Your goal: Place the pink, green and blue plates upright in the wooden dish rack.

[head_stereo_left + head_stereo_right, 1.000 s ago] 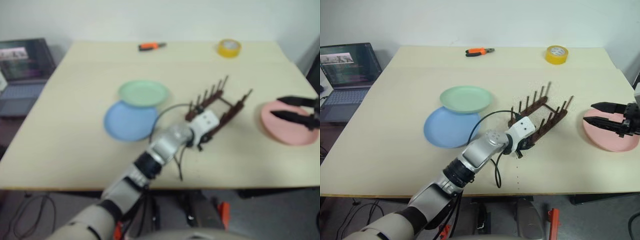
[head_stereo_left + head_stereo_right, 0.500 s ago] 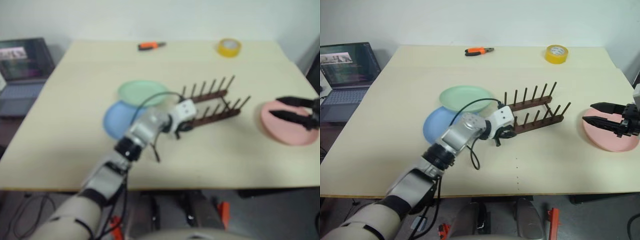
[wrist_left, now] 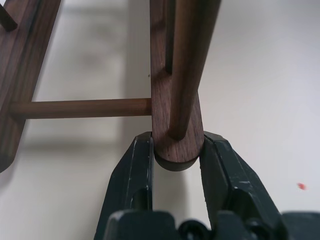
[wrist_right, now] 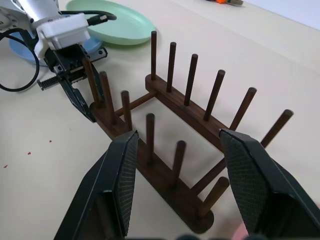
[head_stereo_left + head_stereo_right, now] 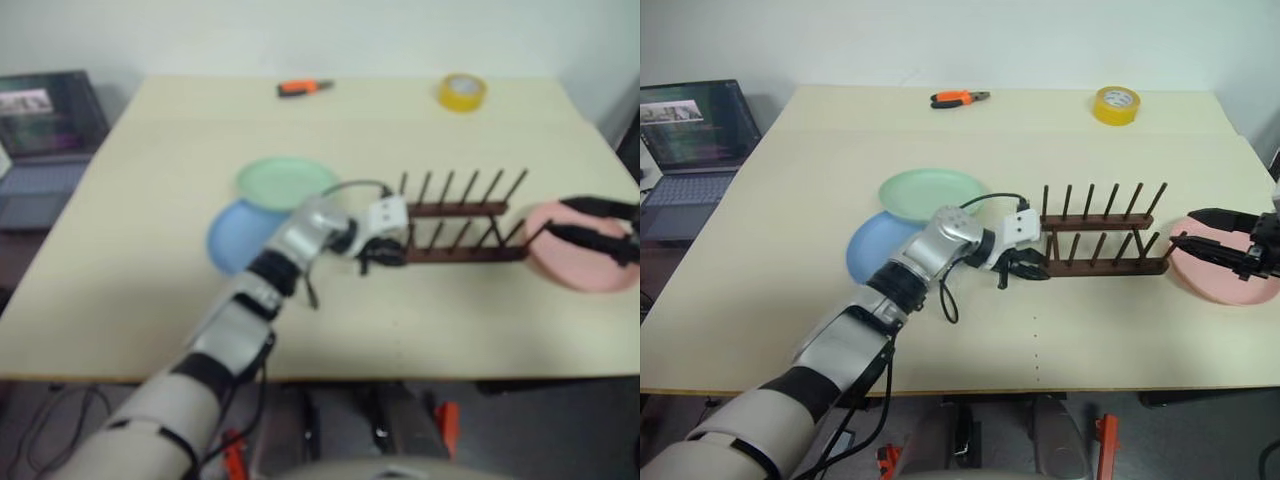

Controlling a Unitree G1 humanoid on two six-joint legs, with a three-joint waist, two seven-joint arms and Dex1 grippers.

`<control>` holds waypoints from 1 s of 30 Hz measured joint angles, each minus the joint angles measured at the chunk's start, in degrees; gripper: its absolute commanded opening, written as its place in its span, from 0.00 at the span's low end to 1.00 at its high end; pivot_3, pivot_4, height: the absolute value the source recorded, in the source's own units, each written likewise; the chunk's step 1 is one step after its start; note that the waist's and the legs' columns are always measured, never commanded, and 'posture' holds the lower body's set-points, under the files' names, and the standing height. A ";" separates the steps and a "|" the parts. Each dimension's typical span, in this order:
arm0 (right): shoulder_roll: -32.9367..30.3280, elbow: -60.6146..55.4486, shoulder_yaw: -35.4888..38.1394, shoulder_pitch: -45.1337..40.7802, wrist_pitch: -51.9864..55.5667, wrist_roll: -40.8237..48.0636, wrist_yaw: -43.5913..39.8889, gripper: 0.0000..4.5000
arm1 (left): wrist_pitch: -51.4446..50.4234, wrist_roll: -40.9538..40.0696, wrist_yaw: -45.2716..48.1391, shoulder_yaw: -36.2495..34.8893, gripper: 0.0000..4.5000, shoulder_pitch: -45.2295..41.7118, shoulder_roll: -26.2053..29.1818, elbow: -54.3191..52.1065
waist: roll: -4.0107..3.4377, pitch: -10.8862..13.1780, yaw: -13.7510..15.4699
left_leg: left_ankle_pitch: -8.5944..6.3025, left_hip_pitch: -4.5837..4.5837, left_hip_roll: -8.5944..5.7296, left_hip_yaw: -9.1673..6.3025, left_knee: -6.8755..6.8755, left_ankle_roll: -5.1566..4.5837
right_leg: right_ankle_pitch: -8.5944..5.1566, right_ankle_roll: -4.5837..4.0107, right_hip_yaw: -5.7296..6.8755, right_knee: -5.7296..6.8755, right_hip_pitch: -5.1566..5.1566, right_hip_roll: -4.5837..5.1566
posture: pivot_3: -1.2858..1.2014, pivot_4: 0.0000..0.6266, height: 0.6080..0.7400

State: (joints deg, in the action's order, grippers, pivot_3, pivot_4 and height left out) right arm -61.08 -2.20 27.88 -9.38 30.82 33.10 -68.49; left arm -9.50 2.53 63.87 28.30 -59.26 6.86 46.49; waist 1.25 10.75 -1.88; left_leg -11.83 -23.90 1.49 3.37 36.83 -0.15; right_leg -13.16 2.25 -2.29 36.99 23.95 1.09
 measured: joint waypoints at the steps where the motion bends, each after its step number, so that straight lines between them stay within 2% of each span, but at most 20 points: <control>1: 0.01 -0.16 0.37 0.19 0.07 0.21 0.06 0.63 | 0.00 0.42 -0.26 0.00 0.22 0.04 -0.33 0.36 | 0.00 0.00 0.00 | 0.00 0.00 0.00 -0.01 0.00 0.00 | 0.01 0.00 0.00 0.01 0.00 0.00 | 0.52 0.24 1.00; 15: 0.01 -1.69 1.23 2.01 1.01 1.69 1.15 0.63 | -0.16 3.62 -3.02 -0.69 0.22 0.09 -2.43 1.39 | -0.01 0.00 0.07 | 0.00 -0.02 0.00 0.01 0.03 0.00 | 0.03 0.05 -0.03 0.00 0.00 0.02 | 0.52 0.24 1.00; 28: -0.01 -1.96 2.21 2.17 1.15 1.87 1.13 0.63 | -0.04 3.52 -1.04 -1.77 0.22 0.23 -0.86 1.37 | -0.01 -0.01 0.05 | 0.00 -0.02 0.01 0.02 0.04 0.00 | 0.05 0.07 -0.04 0.00 0.00 0.01 | 0.52 0.24 1.00; 30: -0.01 -1.95 2.16 2.06 1.15 1.87 1.11 0.63 | -0.04 3.53 -0.93 -1.93 0.39 0.23 -0.66 1.38 | -0.01 -0.01 0.05 | 0.00 -0.02 0.01 0.01 0.04 0.00 | 0.05 0.07 -0.03 0.00 0.00 0.01 | 0.52 0.24 1.00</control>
State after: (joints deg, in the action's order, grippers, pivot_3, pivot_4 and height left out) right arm -61.09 -4.15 30.04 -7.32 31.97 34.97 -67.37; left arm -9.54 6.06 62.94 26.37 -59.03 6.19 47.86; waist 1.24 10.75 -1.83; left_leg -11.83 -23.91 1.50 3.38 36.87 -0.15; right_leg -13.11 2.32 -2.32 36.99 23.96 1.11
